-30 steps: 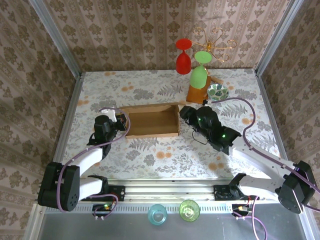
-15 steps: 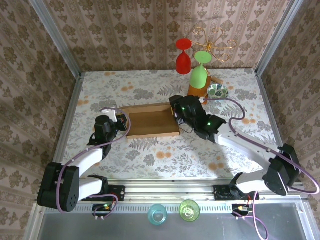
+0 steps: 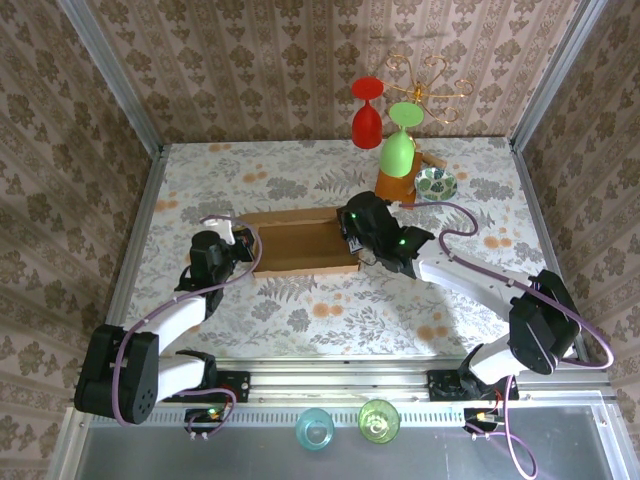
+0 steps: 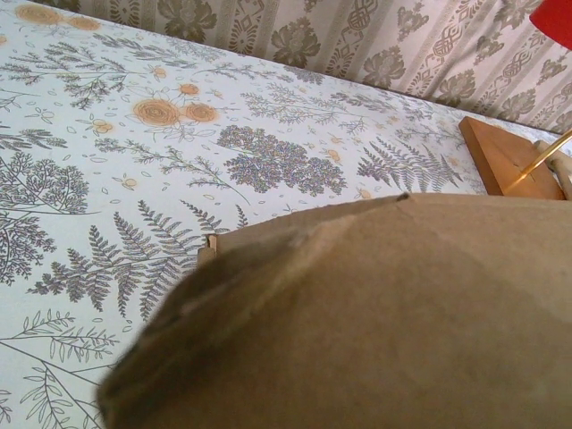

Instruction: Fold the paper box

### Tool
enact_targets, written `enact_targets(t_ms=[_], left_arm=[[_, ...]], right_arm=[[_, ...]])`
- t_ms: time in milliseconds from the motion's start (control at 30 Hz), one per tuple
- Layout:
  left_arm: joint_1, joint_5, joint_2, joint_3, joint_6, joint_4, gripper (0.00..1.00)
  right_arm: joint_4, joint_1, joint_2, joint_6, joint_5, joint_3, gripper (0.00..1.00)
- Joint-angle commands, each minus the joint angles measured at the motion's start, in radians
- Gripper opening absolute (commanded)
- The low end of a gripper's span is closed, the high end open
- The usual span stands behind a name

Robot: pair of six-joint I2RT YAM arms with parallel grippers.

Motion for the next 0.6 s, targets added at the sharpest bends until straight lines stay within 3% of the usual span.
enact_targets(t_ms=[0,100,367,567], left_arm=[[-0.007,0.009,-0.004,-0.006,-0.028,-0.059,0.06],[-0.006,0.018,-0.024,0.007,-0.04,-0.093,0.11],[-0.005,0.042,-0.163,0.021,-0.146,-0.254,0.46],[-0.005,0.055,-0.366,-0.012,-0.315,-0.453,0.52]], right_arm=[[-0.023,-0.004,0.0,0.026,0.0,-0.042,0.09],[-0.022,-0.006,-0.005,0.033,-0.007,-0.061,0.05],[-0.04,-0.017,-0.004,0.027,-0.02,-0.077,0.0],[-0.035,-0.03,0.003,0.01,-0.033,-0.092,0.0]])
